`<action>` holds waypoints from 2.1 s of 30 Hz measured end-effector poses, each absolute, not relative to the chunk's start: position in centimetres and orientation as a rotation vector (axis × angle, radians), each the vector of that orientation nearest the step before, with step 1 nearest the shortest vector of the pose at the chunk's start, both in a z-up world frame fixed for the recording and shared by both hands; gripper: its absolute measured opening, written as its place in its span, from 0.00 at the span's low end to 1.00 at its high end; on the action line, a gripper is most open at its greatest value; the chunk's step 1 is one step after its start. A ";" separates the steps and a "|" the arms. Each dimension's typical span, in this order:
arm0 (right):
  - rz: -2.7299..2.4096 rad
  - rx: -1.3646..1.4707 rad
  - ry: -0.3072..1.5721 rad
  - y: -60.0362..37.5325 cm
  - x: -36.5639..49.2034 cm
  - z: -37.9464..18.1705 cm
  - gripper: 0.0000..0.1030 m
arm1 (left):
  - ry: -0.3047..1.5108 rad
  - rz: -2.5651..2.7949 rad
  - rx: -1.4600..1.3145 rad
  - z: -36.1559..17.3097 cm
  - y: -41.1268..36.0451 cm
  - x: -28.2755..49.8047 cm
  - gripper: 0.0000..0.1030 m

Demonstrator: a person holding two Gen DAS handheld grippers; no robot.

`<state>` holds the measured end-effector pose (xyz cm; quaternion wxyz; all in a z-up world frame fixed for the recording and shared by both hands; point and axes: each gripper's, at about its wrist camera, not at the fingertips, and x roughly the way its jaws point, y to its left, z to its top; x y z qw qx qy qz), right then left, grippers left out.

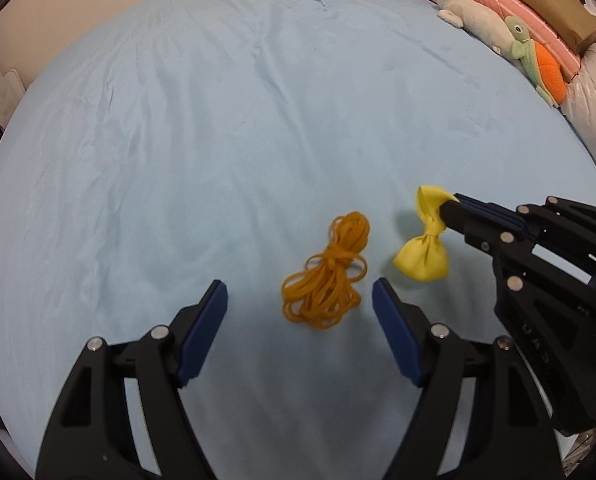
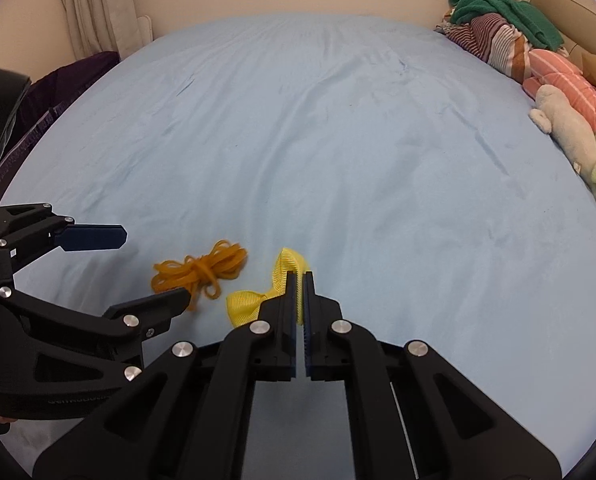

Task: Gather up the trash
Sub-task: 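Grasp the orange rubber bands with the left tool, then carry the yellow bow and rubber bands over to the grey bin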

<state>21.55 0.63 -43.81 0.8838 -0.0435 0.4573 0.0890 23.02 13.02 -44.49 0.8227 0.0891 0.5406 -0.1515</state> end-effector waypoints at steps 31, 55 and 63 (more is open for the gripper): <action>0.247 -0.099 0.965 1.1 20.3 -38.3 0.02 | 1.168 -0.258 0.169 -39.8 13.7 20.7 0.19; 0.655 -0.254 0.873 14.2 6.2 -20.3 0.02 | 1.111 0.270 -0.072 -20.7 27.4 1.8 0.20; 0.849 -0.339 0.788 20.6 1.9 -15.5 0.02 | 1.064 0.449 -0.178 -16.2 32.3 -5.4 0.20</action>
